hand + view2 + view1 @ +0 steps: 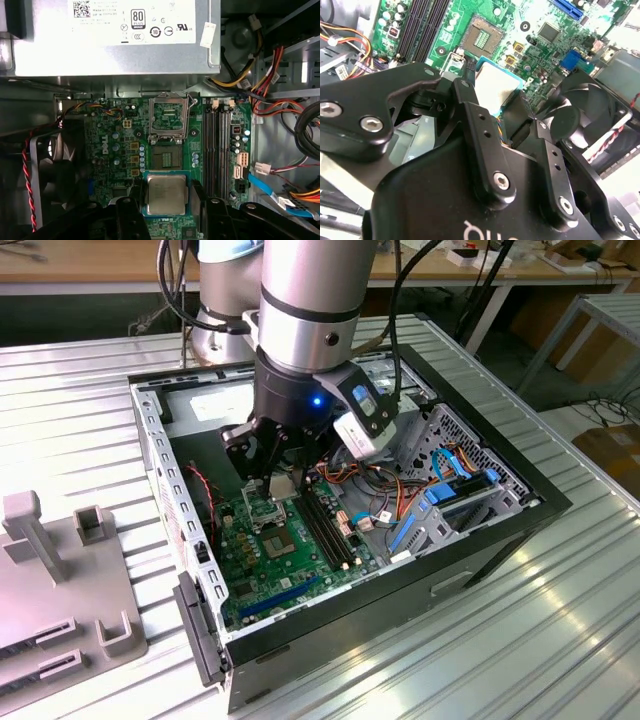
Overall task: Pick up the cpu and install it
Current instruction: 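Place the cpu into insertion slot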
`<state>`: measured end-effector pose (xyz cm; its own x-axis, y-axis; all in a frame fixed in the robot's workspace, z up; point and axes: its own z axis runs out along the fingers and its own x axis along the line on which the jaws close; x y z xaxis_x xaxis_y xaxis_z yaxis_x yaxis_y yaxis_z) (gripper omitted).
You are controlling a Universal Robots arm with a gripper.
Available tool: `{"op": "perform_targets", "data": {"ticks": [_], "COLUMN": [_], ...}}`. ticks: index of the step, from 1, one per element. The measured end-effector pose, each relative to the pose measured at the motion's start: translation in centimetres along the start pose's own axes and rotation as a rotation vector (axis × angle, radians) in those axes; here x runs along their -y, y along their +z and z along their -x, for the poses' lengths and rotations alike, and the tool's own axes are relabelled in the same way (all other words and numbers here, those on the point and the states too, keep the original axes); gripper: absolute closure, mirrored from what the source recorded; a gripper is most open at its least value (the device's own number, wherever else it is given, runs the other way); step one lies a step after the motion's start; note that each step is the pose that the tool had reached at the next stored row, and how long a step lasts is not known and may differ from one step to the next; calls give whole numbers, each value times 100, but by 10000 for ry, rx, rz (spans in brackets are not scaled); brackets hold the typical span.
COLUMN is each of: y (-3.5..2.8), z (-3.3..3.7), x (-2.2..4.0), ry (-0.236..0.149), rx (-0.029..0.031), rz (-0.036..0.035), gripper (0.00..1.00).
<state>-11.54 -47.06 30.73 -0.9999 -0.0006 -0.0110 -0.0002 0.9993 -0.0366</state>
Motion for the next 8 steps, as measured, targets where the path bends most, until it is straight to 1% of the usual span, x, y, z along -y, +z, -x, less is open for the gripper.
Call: {"op": "perform_targets", "data": {"ticks": [1, 2, 3, 4, 5, 7, 8], "y": [19, 54, 84, 119, 136, 183, 216], "z": [0, 2, 35, 99, 127, 165, 165], "x": [-1, -4, -9, -14, -15, -17, -19], "ry": [-186, -486, -547, -547, -547, -535, -491], "rx": [7, 18, 21, 20, 21, 20, 17], "rz": [3, 5, 1, 1, 2, 2, 2], "gripper": [53, 53, 53, 53, 53, 53, 53]}}
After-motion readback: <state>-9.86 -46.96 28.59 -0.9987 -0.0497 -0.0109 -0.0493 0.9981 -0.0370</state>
